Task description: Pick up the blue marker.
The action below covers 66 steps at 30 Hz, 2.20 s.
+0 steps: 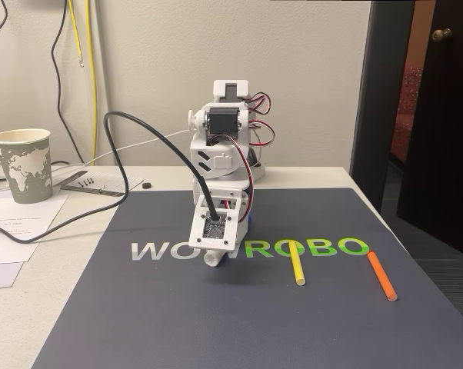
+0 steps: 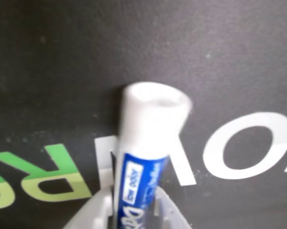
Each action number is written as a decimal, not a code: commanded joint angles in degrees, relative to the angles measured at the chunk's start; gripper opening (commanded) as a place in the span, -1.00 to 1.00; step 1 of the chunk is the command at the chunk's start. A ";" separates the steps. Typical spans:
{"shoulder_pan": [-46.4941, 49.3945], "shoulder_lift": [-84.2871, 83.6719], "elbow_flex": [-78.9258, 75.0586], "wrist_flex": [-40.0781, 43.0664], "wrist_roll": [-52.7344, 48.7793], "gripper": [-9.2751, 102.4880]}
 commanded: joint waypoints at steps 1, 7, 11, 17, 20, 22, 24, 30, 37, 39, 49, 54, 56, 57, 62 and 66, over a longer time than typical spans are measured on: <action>-0.26 1.41 -2.37 9.93 0.62 -0.76; -0.26 1.76 -2.20 10.02 0.62 -0.81; -0.26 2.02 -1.93 10.02 0.62 -0.83; -0.26 2.90 -1.85 10.02 1.05 -0.83; -0.53 5.01 -1.67 10.02 2.64 -0.83; -0.79 6.68 -1.67 10.02 4.39 -0.83; -1.05 8.26 -1.93 10.02 6.68 -0.83; -1.93 14.77 -1.41 10.02 14.24 -0.83; -2.02 24.26 -1.93 10.02 22.76 -0.83; -1.85 26.81 -1.93 9.93 25.31 -0.83; -1.32 35.24 -3.69 9.93 37.53 -0.83; -1.58 37.53 -3.08 9.93 38.23 -0.83; -1.49 38.67 -3.08 9.93 38.23 -0.83; -1.49 39.20 -3.08 9.93 38.23 -0.83; -1.32 41.13 -3.08 9.93 40.08 -0.83; -1.32 41.57 -3.08 9.93 41.84 -0.83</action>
